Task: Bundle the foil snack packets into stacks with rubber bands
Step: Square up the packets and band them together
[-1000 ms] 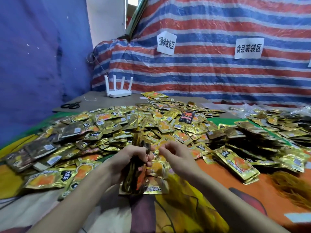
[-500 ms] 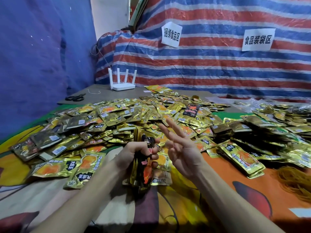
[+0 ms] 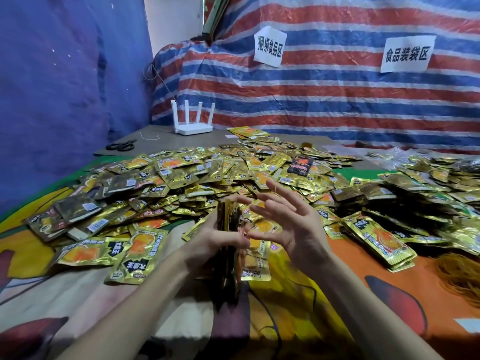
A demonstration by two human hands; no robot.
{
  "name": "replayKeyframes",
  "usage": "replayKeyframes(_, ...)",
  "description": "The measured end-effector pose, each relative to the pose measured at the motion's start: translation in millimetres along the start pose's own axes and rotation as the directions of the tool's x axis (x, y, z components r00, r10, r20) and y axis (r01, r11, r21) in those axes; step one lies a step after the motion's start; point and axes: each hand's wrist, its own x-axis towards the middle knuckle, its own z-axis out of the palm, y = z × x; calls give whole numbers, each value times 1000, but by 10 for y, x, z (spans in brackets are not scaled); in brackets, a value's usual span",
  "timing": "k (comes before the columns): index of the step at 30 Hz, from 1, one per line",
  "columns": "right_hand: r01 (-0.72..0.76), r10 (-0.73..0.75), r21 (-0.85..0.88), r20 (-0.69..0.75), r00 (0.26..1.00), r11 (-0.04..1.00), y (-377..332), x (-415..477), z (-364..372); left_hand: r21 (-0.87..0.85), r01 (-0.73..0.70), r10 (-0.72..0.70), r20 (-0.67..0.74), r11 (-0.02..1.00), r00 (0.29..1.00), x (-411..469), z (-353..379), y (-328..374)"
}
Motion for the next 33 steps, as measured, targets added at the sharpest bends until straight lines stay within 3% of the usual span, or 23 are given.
replayKeyframes(2,3,-6,-120,-26,1000,993,21,-55,-19,-64,-43,40,-43,997,998,15,22,2)
replayKeyframes(6,-75,65,-292,-44,997,953,158,-186,46,-138,-340,303,-233,930,924,68,8,13)
replayKeyframes(10,-109,121,-432,1,993,895,321,-248,236,-117,-417,376,-266,901,888,66,38,-11)
replayKeyframes(16,-47,26,-452,-53,998,891,407,-172,468,-145,-453,361,-416,880,835,87,-12,-11)
replayKeyframes(20,-14,0,-376,-38,999,927,483,-180,581,-312,-499,322,-475,809,819,105,-56,-28)
replayKeyframes(23,18,-29,-305,-32,999,952,517,-187,647,-346,-462,266,-485,816,833,110,-97,-56)
replayKeyframes(28,-33,6,-274,-99,995,961,596,-228,733,-460,-225,45,-370,859,928,92,-171,-31)
replayKeyframes(33,-87,58,-386,-86,995,918,352,-134,567,-417,-316,132,-413,852,901,121,-166,-30)
